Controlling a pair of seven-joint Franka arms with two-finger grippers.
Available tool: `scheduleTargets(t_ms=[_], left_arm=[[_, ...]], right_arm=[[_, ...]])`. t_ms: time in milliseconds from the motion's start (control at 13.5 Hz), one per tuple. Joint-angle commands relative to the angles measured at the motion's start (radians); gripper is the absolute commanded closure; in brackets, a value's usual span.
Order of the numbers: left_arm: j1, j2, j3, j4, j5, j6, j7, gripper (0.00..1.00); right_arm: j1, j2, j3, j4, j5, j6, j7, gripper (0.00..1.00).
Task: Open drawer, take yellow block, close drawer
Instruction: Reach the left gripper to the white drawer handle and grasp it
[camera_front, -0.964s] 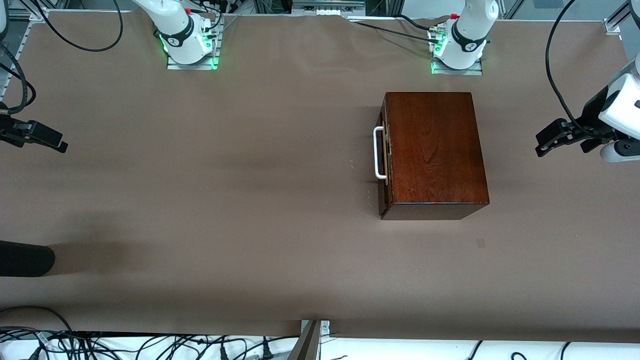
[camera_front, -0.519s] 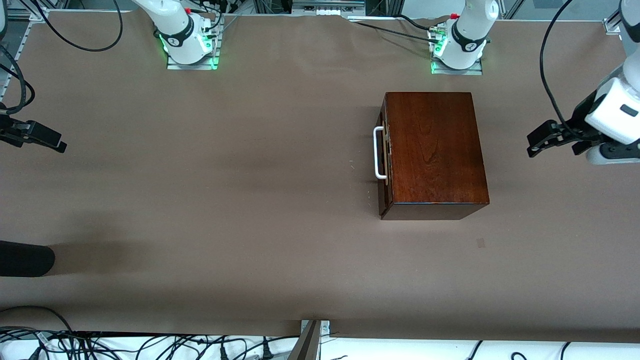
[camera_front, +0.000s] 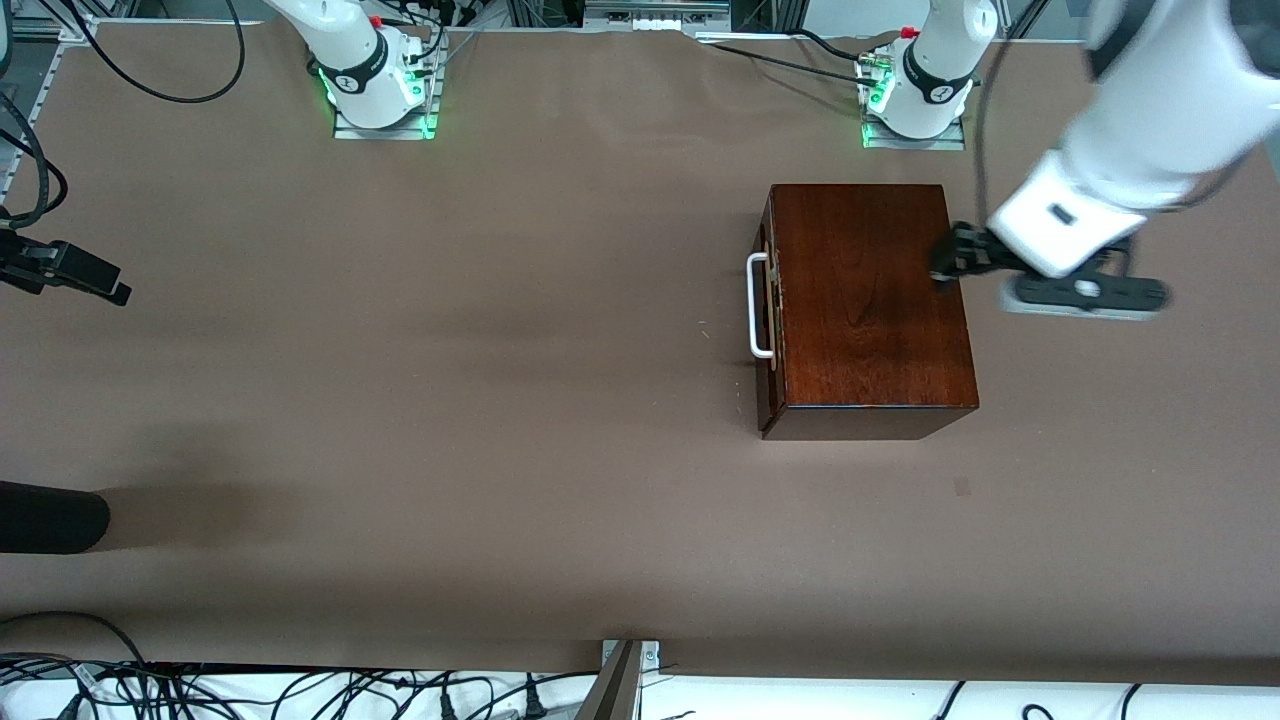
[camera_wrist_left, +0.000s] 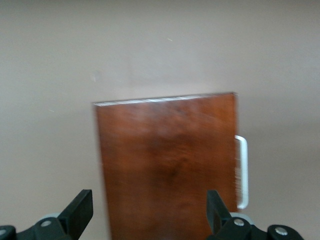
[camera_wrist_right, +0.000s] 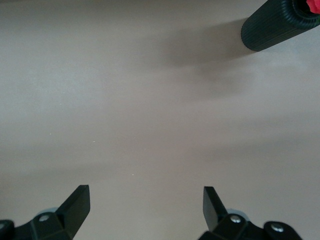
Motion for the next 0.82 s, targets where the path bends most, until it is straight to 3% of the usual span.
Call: scheduleTargets(t_ms=[0, 445, 742], left_arm=[[-0.132, 0.063, 0.008, 0.025, 0.005, -0.018, -0.178, 0.0], [-0.35, 0.215, 0.012, 0.025, 0.021, -0.007, -0.402, 0.0], [-0.422, 0.295, 0.009, 0.017, 0.123, 0.064, -0.503, 0.0]], right_arm=[[-0.007, -0.002, 0.0, 0.013, 0.005, -0.009, -0.008, 0.0], [-0.007, -0.002, 0.0, 0.013, 0.005, -0.011, -0.008, 0.0], [-0.007, -0.002, -0.005, 0.013, 0.005, -0.011, -0.01, 0.0]])
